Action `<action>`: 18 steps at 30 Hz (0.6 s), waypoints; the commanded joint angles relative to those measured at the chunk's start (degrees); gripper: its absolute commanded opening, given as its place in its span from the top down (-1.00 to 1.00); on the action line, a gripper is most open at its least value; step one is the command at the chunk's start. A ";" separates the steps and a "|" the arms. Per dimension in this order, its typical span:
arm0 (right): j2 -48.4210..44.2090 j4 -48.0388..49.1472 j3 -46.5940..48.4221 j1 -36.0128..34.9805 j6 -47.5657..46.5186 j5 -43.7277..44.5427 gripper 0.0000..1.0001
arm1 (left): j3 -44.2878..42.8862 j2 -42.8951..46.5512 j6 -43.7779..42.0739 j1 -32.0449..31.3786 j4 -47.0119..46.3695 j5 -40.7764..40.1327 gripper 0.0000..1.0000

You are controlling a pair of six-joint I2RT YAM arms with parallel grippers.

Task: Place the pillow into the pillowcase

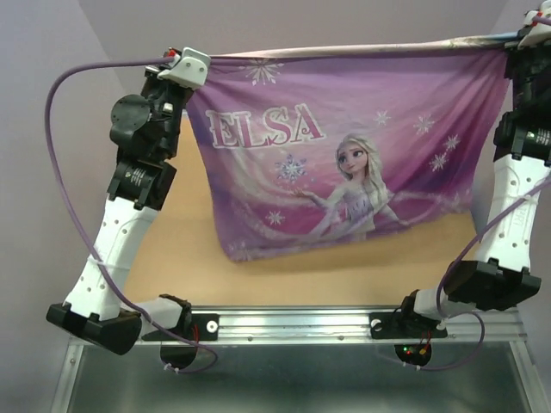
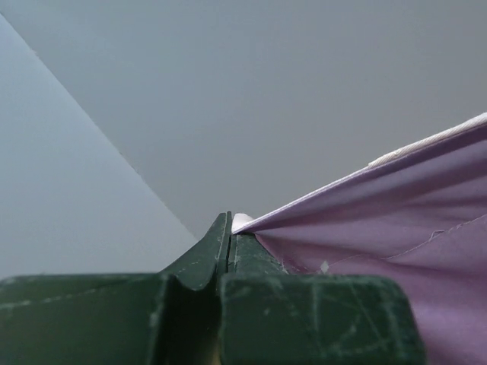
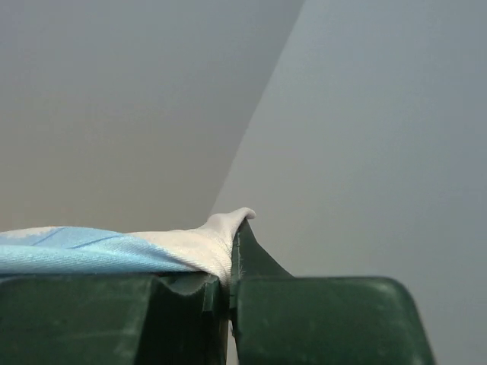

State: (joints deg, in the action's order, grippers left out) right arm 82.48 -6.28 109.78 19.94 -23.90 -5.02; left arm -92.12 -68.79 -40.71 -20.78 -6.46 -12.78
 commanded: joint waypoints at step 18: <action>38.74 -24.92 25.15 -7.64 8.88 6.78 -1.00 | -66.83 -62.54 13.89 10.93 28.34 1.00 -0.97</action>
State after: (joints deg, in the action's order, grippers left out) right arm 130.06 -25.91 128.38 11.51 -16.88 -0.78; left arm -145.08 -138.45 -32.77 -10.57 10.09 -11.20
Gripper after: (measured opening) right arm 0.996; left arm 0.980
